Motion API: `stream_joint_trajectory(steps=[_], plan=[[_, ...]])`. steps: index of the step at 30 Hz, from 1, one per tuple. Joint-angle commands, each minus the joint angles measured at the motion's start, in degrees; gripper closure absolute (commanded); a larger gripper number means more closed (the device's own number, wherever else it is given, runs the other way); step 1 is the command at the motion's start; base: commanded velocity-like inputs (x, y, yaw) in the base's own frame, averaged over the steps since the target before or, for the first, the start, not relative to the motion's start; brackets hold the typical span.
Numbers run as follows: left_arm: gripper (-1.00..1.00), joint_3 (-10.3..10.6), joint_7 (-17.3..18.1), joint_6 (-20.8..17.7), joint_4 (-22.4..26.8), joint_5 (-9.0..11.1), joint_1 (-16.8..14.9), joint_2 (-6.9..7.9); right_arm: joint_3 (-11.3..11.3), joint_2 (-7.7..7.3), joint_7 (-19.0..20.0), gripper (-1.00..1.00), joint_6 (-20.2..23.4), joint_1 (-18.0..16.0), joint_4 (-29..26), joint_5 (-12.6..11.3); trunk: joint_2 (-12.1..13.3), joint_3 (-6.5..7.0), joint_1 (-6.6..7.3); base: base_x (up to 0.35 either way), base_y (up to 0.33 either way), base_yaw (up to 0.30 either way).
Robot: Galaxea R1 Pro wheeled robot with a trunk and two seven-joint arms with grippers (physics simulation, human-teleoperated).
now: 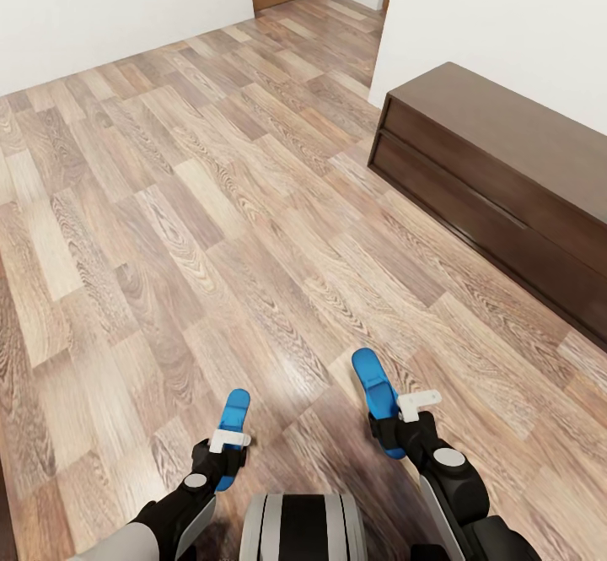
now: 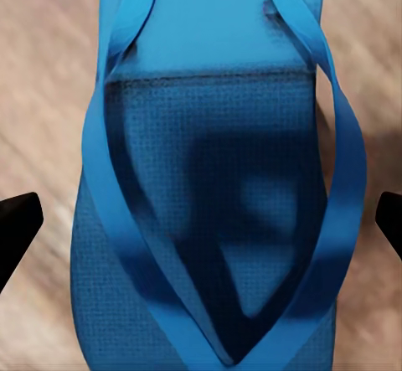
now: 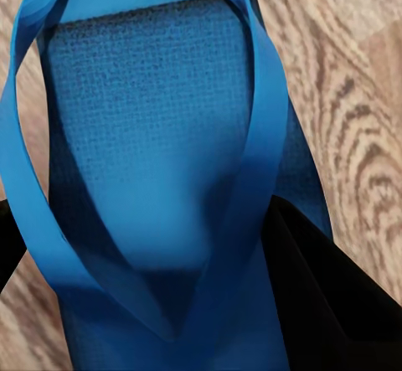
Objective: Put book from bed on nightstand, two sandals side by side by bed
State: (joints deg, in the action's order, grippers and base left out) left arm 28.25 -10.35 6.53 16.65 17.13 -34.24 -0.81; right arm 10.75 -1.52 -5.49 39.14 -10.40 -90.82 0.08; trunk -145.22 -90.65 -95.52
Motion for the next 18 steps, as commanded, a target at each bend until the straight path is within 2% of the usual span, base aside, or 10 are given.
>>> stream_joint_trajectory(steps=[1,7,13,18], plan=[[-1.00,0.5,-0.3,0.2,0.0,0.5,0.0,0.02,0.2,-0.06,-0.5,1.00,0.3,0.0,-0.1,-0.2,0.0,-0.03,0.01,0.000,0.000,0.000],[-1.00,0.5,-0.3,0.2,0.0,0.5,0.0,0.02,0.2,-0.06,-0.5,1.00,0.3,0.0,-0.1,-0.2,0.0,-0.03,0.01,0.000,0.000,0.000],[-1.00,0.5,-0.4,0.2,0.0,0.5,-0.1,0.02,0.2,-0.06,-0.5,1.00,0.3,0.0,-0.1,-0.2,-0.1,-1.36,-0.15,0.000,0.000,0.000],[-1.00,0.5,-0.4,0.2,0.0,0.5,-0.1,0.02,0.2,-0.06,-0.5,1.00,0.3,0.0,-0.1,-0.2,-0.1,-1.36,-0.15,0.000,0.000,0.000]])
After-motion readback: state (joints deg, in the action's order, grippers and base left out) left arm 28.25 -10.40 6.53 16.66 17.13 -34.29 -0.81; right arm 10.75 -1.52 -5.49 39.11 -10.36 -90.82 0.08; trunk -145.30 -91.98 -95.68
